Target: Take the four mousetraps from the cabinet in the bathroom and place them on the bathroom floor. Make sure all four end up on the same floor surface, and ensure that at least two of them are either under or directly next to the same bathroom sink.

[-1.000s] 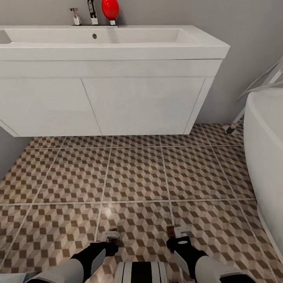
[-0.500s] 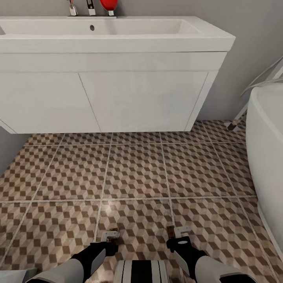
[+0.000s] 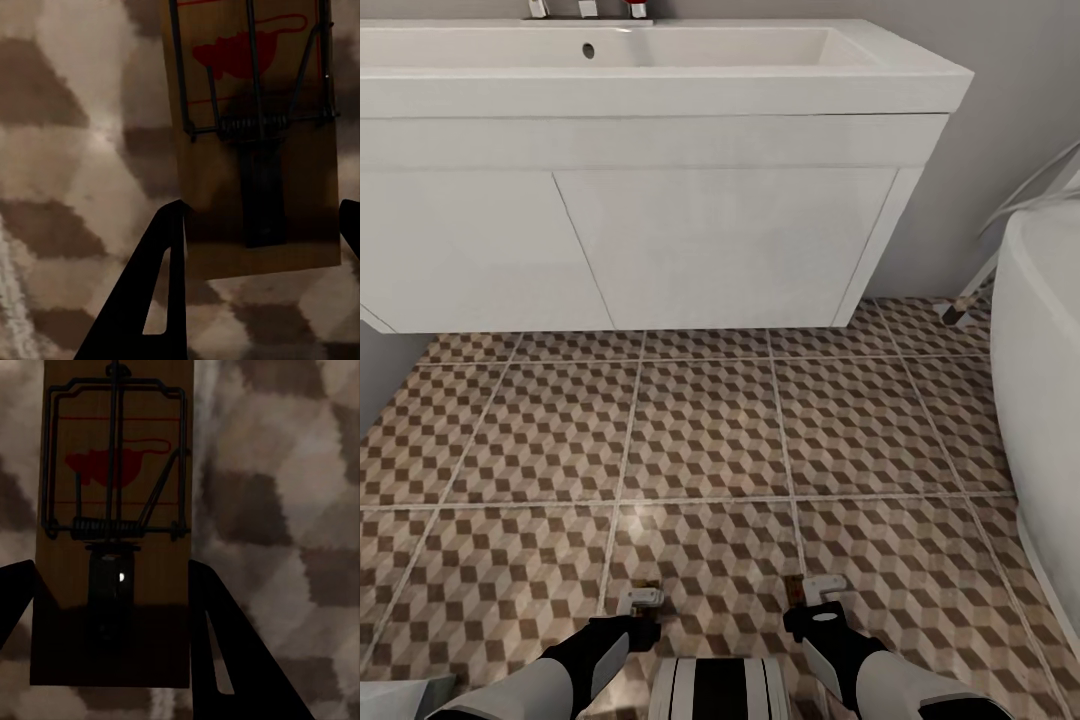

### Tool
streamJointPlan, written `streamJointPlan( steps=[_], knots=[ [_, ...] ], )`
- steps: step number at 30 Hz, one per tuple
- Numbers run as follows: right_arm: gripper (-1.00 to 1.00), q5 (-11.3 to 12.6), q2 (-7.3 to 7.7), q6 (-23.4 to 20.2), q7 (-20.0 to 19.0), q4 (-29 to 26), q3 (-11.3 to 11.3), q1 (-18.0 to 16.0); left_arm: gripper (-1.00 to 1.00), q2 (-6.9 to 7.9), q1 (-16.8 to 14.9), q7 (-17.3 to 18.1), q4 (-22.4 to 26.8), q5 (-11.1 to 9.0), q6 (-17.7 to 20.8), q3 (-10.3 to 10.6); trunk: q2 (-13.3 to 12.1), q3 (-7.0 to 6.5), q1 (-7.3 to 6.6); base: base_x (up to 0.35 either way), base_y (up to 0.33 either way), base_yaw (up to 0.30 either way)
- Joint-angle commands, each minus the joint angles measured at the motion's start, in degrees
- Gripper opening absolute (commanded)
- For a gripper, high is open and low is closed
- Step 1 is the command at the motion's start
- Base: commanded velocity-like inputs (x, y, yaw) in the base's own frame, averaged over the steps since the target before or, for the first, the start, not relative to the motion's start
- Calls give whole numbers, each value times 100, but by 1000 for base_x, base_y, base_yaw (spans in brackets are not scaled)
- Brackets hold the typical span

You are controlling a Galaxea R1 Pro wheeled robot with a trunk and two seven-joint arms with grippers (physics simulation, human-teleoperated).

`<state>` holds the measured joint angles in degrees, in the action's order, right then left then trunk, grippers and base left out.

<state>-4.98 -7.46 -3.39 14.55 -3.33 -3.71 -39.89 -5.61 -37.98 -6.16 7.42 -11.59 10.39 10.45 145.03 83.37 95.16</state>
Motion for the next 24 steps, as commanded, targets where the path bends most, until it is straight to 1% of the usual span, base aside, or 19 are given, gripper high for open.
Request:
streamJointPlan(
  steps=[1, 8, 13, 24],
  knots=[
    [-100, -32, -1, -30, 24, -2, -34, -1, -100, 2, 1, -43, 14, -50, 31, 51, 1, 3, -1, 0, 0, 0],
    [-100, -37, -1, -30, 25, -1, -34, -1, -100, 5, 1, -43, 14, -50, 25, 52, 1, 3, -1, 0, 0, 0],
    [-100, -36, -1, -30, 23, -1, -34, -1, -100, 7, 1, -45, 14, -51, 31, 50, 8, 114, 12, 0, 0, 0],
    [-100, -34, -1, -30, 22, -1, -34, -1, -100, 5, 1, -51, 14, -53, 26, 48, 8, 114, 12, 0, 0, 0]
  ],
)
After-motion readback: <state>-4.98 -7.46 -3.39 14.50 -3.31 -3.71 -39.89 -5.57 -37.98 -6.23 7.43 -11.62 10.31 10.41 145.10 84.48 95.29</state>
